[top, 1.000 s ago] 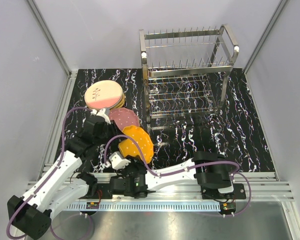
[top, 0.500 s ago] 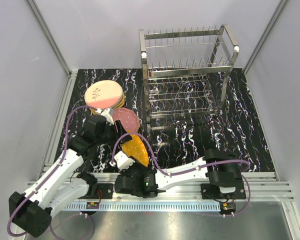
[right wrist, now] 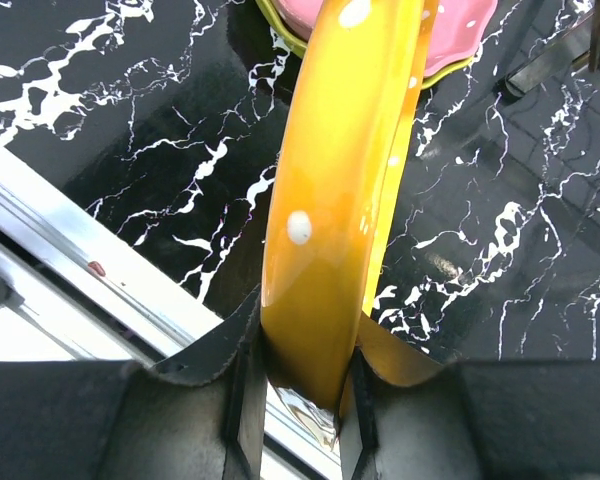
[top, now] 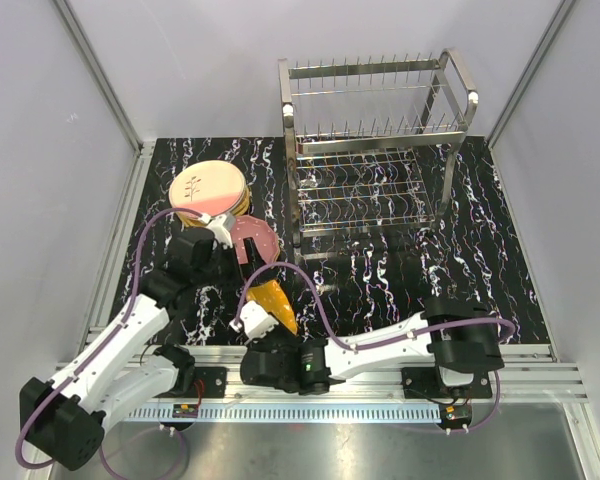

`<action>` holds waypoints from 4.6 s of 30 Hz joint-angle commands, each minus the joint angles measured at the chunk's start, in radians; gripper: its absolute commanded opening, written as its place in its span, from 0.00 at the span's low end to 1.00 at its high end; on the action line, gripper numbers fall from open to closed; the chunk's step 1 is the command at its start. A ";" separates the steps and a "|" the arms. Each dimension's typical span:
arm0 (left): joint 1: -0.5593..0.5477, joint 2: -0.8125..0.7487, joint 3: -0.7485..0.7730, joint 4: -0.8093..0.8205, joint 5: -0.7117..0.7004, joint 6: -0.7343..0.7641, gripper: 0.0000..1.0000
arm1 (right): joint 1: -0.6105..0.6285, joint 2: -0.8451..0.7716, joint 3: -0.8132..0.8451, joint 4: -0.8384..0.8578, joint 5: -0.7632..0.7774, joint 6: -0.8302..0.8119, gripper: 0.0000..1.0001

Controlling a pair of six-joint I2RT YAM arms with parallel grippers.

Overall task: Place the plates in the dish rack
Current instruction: Pass the plate from the left arm to the right, then insert the plate into the dish rack

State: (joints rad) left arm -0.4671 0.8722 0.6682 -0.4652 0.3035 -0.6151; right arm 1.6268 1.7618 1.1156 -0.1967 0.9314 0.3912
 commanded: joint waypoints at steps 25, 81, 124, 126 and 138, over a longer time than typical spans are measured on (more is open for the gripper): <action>-0.002 -0.093 0.308 -0.133 -0.529 0.354 0.99 | -0.060 -0.409 -0.201 0.138 -0.017 0.129 0.00; -0.004 -0.170 0.070 -0.018 -0.558 0.399 0.99 | -0.829 -0.156 1.210 -0.162 -0.700 -0.233 0.00; -0.004 -0.087 0.080 -0.020 -0.530 0.399 0.99 | -1.015 0.194 1.281 0.029 -0.758 -0.262 0.00; -0.004 -0.087 0.080 -0.020 -0.532 0.399 0.99 | -1.016 0.194 1.258 0.036 -0.766 -0.259 0.00; -0.004 -0.085 0.080 -0.018 -0.527 0.399 0.99 | -0.978 0.205 1.210 0.057 -0.730 -0.262 0.19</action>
State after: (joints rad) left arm -0.4679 0.7921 0.7418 -0.5285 -0.2340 -0.2279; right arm 0.6228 1.9781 2.3280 -0.2249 0.2230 0.1349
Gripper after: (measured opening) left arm 0.987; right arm 0.328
